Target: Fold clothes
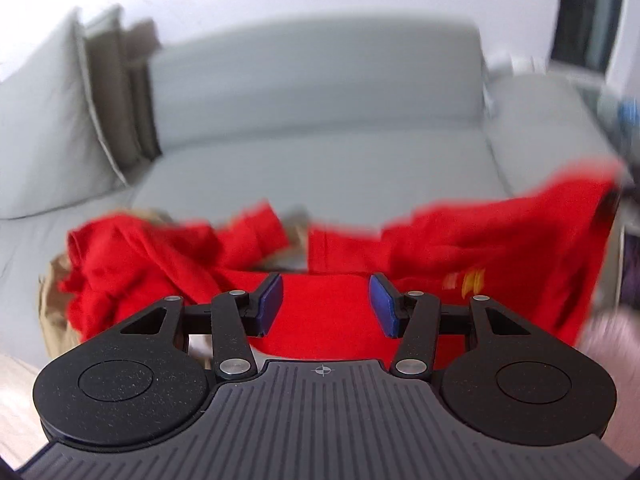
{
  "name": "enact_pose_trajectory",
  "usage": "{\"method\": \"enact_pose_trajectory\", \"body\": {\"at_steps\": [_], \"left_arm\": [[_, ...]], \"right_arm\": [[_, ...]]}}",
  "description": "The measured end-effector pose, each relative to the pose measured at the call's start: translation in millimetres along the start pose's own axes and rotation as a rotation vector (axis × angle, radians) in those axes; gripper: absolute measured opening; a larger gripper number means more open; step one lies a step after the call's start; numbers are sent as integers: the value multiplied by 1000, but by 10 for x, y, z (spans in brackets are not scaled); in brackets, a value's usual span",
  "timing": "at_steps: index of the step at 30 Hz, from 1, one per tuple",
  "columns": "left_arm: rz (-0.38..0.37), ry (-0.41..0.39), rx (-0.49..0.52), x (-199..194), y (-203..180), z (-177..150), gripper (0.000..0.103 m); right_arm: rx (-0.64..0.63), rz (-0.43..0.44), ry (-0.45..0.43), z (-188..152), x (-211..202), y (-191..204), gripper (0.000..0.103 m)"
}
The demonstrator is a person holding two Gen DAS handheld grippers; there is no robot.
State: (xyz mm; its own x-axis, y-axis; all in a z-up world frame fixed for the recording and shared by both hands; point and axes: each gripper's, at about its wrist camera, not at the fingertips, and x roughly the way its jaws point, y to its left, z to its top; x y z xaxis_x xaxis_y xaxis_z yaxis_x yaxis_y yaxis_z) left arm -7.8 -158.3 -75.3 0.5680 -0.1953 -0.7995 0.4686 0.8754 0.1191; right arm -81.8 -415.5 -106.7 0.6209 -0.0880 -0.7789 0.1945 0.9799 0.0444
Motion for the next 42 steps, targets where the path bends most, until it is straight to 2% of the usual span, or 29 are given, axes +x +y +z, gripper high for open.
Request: {"method": "enact_pose_trajectory", "body": {"at_steps": [1, 6, 8, 10, 12, 15, 20, 23, 26, 28, 31, 35, 38, 40, 42], "left_arm": [[-6, 23, 15, 45, -41, -61, 54], [-39, 92, 49, 189, -160, -268, 55], [-48, 108, 67, 226, -185, -321, 55], [-65, 130, 89, 309, -288, -394, 57], [-84, 167, 99, 411, -377, -430, 58], [-113, 223, 109, 556, -500, -489, 60], [-88, 298, 35, 743, -460, -525, 60], [-87, 331, -34, 802, -323, -555, 60], [-125, 366, -98, 827, -240, -612, 59], [-167, 388, -169, 858, -197, -634, 55], [-233, 418, -330, 940, -102, -641, 47], [-291, 437, -561, 1033, 32, -638, 44], [-303, 428, -650, 1109, 74, -669, 44], [-293, 416, -701, 1157, 107, -716, 44], [-302, 398, -731, 1178, 124, -748, 44]], "right_arm": [[0, -14, 36, -144, 139, -41, 7], [17, -59, 68, -336, 236, -349, 9], [16, -86, 71, -324, 276, -510, 17], [16, -108, 85, -285, 312, -577, 41], [9, -121, 108, -251, 358, -588, 50], [-1, -130, 156, -313, 392, -630, 82], [-7, -98, 160, -446, 231, -629, 83], [47, -42, 148, -568, 95, -738, 81], [107, 5, 129, -592, 35, -818, 69], [150, 33, 114, -627, 30, -844, 56], [176, 53, 111, -713, -31, -840, 56], [167, 63, 120, -705, -7, -777, 56], [172, 72, 119, -639, 11, -854, 56], [175, 79, 119, -771, -151, -1121, 56], [175, 80, 120, -720, -151, -1103, 56]]}}
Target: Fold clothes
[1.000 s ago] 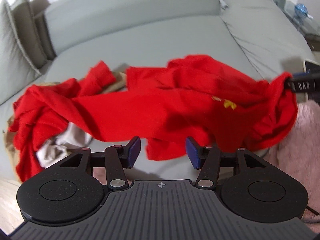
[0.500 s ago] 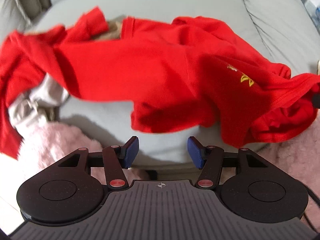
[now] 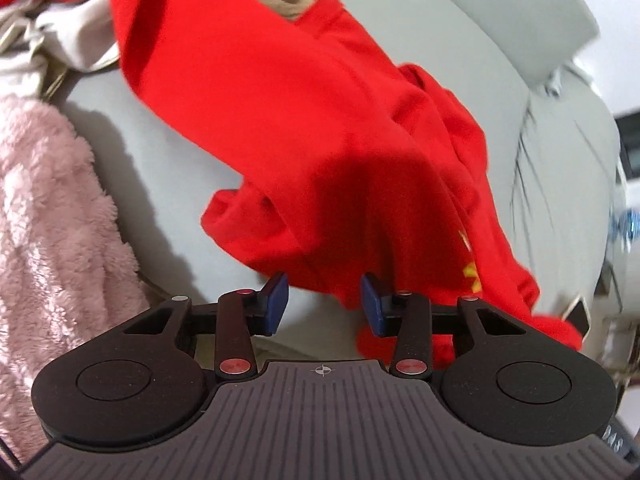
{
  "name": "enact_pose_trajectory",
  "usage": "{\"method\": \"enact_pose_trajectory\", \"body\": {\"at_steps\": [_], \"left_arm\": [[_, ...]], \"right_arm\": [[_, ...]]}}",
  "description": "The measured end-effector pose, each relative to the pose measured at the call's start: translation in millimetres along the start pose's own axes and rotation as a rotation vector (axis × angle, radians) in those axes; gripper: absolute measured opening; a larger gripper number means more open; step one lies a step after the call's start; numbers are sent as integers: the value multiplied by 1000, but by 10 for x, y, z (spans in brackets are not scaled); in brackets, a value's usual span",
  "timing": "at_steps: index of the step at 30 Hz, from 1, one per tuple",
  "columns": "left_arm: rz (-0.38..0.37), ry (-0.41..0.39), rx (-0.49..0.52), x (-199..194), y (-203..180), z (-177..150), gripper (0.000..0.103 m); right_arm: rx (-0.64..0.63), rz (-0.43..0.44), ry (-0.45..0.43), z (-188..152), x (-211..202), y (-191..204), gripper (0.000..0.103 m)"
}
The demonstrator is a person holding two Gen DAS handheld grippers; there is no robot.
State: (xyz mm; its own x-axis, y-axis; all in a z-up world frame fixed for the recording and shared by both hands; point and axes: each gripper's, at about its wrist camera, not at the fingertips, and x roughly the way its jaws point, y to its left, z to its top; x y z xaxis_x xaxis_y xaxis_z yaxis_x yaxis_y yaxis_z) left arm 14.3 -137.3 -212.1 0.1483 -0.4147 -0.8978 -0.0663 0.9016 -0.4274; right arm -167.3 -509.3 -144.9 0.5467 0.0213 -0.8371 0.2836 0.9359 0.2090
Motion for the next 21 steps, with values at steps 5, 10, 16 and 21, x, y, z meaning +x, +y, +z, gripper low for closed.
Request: {"method": "enact_pose_trajectory", "body": {"at_steps": [5, 10, 16, 21], "left_arm": [[-40, -96, 45, -49, -27, 6, 44], [-55, -95, 47, 24, 14, 86, 45], [-90, -96, 11, 131, 110, 54, 47], [-176, -138, 78, 56, 1, 22, 36]], "right_arm": [[12, -2, 11, 88, 219, 235, 56], [29, -1, 17, 71, 297, 234, 56], [36, 4, 24, 62, 307, 241, 56], [38, -7, 25, 49, 280, 232, 56]]}}
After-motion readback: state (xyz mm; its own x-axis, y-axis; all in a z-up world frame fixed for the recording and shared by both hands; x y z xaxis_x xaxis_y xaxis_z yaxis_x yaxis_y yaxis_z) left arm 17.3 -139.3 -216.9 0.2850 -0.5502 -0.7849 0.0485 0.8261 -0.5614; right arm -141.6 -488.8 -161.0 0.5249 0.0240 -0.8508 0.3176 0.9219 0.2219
